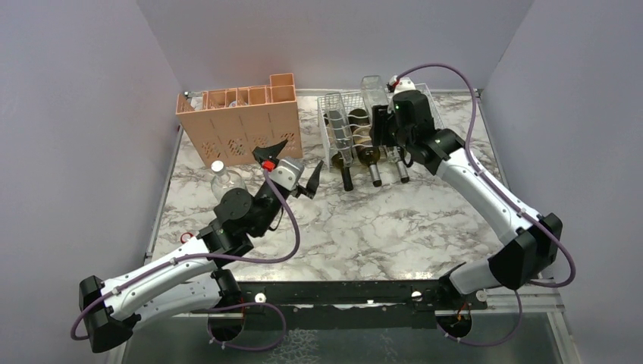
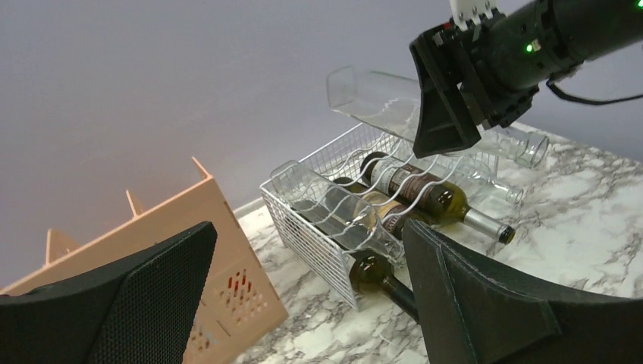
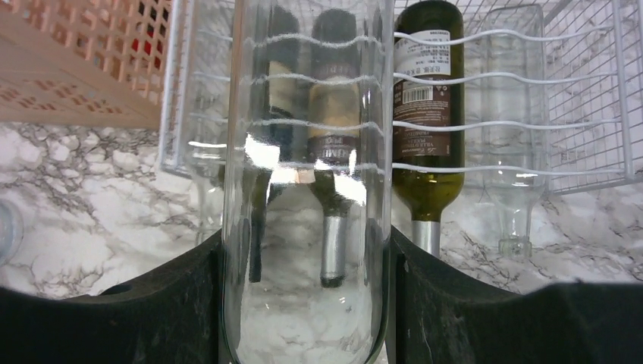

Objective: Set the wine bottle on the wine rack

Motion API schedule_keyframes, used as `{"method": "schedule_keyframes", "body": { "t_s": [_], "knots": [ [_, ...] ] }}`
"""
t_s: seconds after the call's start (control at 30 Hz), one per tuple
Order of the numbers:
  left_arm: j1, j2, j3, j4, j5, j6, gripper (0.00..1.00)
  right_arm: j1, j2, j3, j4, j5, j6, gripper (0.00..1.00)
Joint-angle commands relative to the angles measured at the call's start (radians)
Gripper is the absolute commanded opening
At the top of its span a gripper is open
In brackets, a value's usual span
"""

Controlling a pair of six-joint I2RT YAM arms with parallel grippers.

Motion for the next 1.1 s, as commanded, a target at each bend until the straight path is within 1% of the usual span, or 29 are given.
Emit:
{"method": "schedule_keyframes", "body": {
  "t_s": [0.0,0.17,0.33,0.53,0.73,0.83,0.97,1.07],
  "knots": [
    [0.001,0.010,0.050,-0.015,-0.121,-0.151,0.99,-0.095,0.061,0.022,0.130,-0.169,0.024,0.01],
    [0.004,0.032,0.090,-0.081,-0.116,-0.195,0.99,-0.169,0.148,-0.001,0.183,-0.248,0.045,0.01],
    [0.010,0.064,0.105,-0.112,-0.116,-0.204,0.99,-0.189,0.206,-0.039,0.269,-0.321,0.020,0.01],
    [0.016,0.093,0.109,-0.129,-0.124,-0.204,0.99,-0.190,0.260,-0.039,0.343,-0.334,0.021,0.01],
    [0.027,0.102,0.115,-0.141,-0.132,-0.206,0.99,-0.192,0.314,-0.020,0.362,-0.313,0.028,0.02],
    [0.033,0.107,0.114,-0.142,-0.128,-0.207,0.99,-0.192,0.339,-0.006,0.355,-0.319,0.023,0.05],
    [0.038,0.117,0.118,-0.147,-0.119,-0.206,0.99,-0.193,0.361,-0.002,0.360,-0.322,0.004,0.14],
    [0.042,0.125,0.120,-0.152,-0.115,-0.207,0.99,-0.192,0.375,0.002,0.367,-0.316,-0.001,0.16]
  ]
}}
